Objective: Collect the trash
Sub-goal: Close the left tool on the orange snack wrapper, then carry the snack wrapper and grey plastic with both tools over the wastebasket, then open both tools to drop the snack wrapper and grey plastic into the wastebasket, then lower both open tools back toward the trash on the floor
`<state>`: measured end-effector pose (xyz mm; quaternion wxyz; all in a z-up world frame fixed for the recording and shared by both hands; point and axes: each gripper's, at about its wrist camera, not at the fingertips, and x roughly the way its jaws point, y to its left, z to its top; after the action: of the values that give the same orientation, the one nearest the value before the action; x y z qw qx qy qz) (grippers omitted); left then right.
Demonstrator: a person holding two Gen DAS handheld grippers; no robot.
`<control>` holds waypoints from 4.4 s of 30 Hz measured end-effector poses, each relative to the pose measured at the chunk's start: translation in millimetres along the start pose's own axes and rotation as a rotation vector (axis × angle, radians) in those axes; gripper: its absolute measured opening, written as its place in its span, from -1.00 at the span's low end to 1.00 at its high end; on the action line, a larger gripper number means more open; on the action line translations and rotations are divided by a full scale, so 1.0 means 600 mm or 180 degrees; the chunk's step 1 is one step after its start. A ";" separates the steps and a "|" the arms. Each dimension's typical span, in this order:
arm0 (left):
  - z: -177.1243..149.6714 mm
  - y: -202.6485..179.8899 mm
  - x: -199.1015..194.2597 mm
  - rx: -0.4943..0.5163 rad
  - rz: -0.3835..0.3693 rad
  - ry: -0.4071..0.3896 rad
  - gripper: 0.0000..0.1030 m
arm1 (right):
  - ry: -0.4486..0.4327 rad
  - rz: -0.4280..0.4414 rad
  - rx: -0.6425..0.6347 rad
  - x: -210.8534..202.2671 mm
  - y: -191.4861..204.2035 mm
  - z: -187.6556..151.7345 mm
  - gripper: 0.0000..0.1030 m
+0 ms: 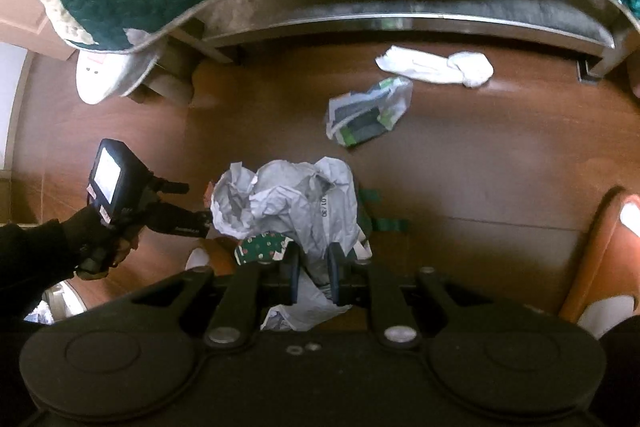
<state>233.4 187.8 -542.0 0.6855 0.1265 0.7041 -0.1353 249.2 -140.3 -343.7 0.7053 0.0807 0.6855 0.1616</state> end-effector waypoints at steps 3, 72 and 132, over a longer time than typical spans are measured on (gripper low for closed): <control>0.004 0.003 0.010 -0.0018 0.0011 -0.0021 0.50 | 0.0035 -0.0013 0.0003 0.004 0.001 0.001 -0.72; 0.177 -0.181 -1.163 -0.0948 0.0238 -0.3322 -0.35 | -0.3164 -0.0212 -0.1276 -0.789 0.267 0.168 -0.72; 0.078 -0.283 -1.094 -0.0511 0.0169 -0.2782 0.58 | -0.2436 -0.0073 -0.1501 -0.740 0.224 0.049 -0.05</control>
<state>234.0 17.4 116.1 0.9296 0.0218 0.3530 -0.1034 259.1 -161.9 120.3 0.9090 -0.0359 0.3205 0.2642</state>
